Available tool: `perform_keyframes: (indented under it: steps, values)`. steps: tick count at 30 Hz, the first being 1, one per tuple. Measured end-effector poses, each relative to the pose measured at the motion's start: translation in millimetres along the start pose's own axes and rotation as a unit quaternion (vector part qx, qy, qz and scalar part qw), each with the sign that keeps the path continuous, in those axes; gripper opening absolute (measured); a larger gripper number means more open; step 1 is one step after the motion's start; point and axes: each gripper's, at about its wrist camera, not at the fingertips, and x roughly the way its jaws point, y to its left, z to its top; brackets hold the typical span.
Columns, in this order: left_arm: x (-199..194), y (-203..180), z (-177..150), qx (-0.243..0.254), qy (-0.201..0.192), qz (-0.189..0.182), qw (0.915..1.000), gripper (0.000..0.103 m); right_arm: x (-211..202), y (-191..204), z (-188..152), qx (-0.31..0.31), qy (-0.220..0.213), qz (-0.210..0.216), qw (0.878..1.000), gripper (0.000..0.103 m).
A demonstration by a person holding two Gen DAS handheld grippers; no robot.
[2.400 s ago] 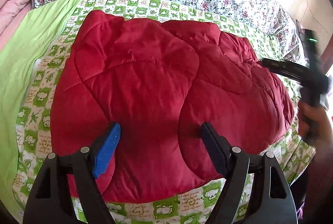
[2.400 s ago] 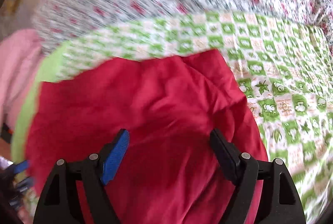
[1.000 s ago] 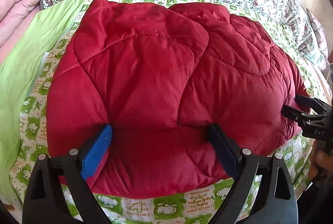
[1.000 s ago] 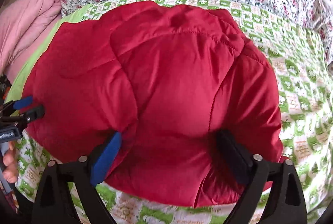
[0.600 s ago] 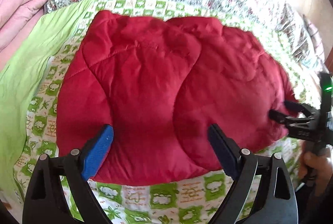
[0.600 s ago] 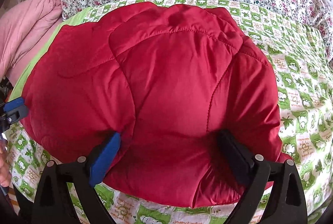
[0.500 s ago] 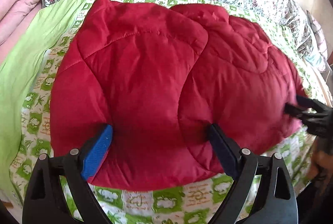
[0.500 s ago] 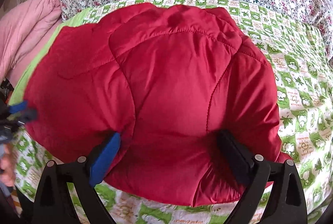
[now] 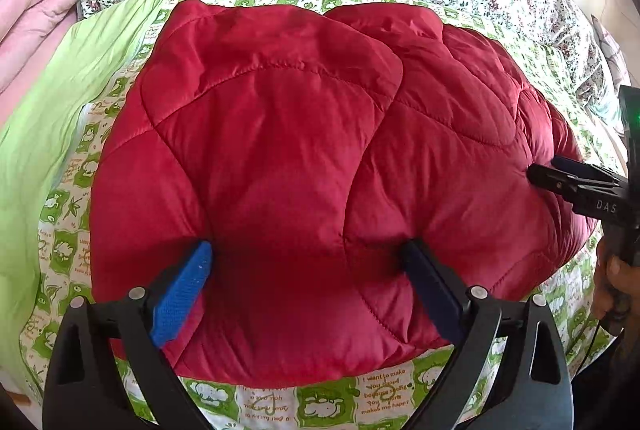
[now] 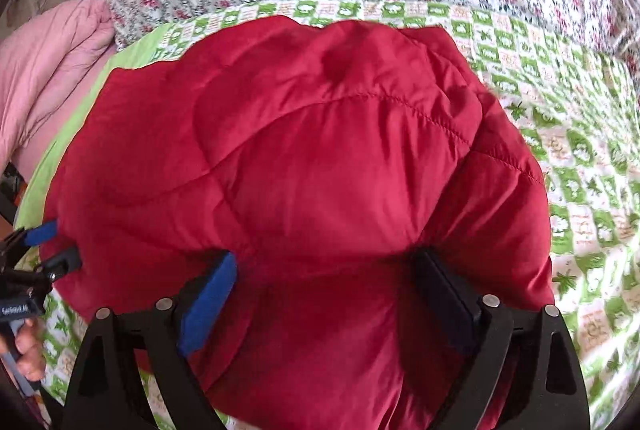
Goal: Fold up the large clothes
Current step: 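Press and smooth the folded jacket with both tools, then open both tools and pull them back from the folded jacket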
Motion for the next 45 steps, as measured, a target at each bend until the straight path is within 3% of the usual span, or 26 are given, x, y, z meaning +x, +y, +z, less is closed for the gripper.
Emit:
perform_keyframes:
  steps: [17, 22, 33, 45]
  values:
    - [-0.9, -3.0, 2.8, -0.002, 0.004, 0.013, 0.9999, 0.100, -9.9, -1.9, -5.8, 0.003, -0.014, -0.006, 1.000, 0.092]
    - [-14.4, -1.8, -2.5, -0.015, -0.006, 0.007, 0.9998, 0.100, -35.2, 1.5, -13.5, 0.014, -0.046, -0.001, 0.999, 0.089]
    - [-46.6, -14.1, -27.3, -0.006, -0.023, 0.006, 0.9997, 0.100, -80.3, 18.9, -47.4, 0.001, -0.069, 0.029, 0.997, 0.089]
    - [-66.7, -20.1, -52.8, 0.027, -0.012, 0.054, 0.9981, 0.100, -101.6, 42.5, -80.5, -0.034, -0.051, 0.044, 0.997, 0.090]
